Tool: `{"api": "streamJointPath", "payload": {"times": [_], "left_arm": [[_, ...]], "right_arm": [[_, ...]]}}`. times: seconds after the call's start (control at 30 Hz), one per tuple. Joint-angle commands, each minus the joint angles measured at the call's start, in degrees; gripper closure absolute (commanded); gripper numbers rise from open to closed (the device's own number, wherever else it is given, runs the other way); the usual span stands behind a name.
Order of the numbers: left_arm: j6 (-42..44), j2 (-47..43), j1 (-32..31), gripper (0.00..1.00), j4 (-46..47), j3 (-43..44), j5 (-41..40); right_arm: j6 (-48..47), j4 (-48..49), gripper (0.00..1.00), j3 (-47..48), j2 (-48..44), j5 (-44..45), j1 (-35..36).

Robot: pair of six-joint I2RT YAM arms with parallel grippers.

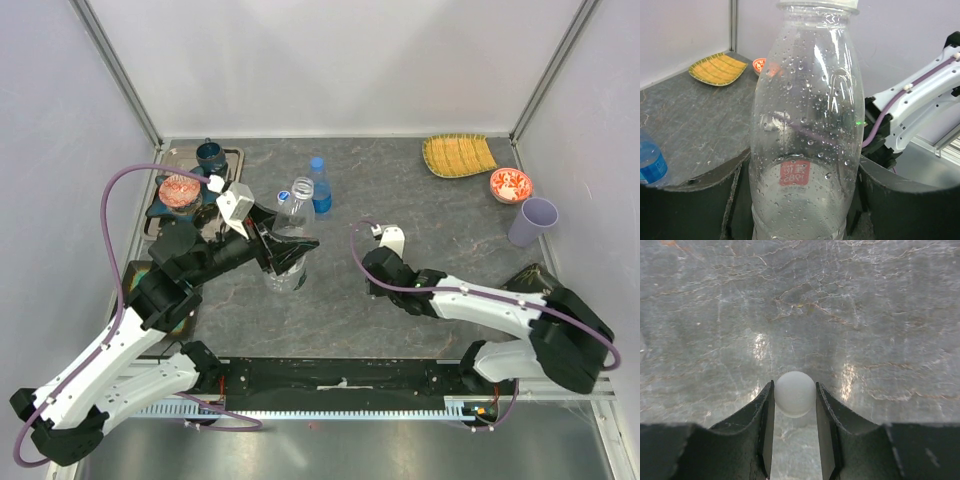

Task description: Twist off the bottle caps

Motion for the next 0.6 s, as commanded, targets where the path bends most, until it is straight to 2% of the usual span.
{"api": "streamJointPath", "payload": {"times": [0.0, 0.33, 0.43, 0.47, 0.53, 0.57], "left_arm": [[2.0, -1.7, -0.1, 0.69, 1.3, -1.1, -1.3], [2.3, -2.1, -0.1, 0.69, 1.3, -3.1, -1.2], [2.5, -1.8, -0.1, 0.69, 1.2, -3.3, -1.1], [2.6, -1.8, -0.1, 0.69, 1.1, -3.2, -1.2], [2.7, -1.7, -0.1, 0.69, 0.7, -3.2, -1.2], [2.8, -1.6, -0.1, 0.69, 0.6, -3.2, -1.4]], "right_arm": [[1.7, 7.1, 1.00, -0.2, 6.0, -2.1, -1.9], [1.3, 7.6, 1.00, 2.0, 14.1, -2.2, -4.3], [1.0, 7.0, 0.90, 2.9, 16.4, -2.9, -5.3], [0.8, 6.9, 0.82, 3.1, 17.0, -2.9, -5.6], [0.6, 6.7, 0.73, 3.3, 18.2, -3.6, -6.3], [0.5, 6.8, 0.63, 3.3, 18.5, -3.9, -6.5]]}}
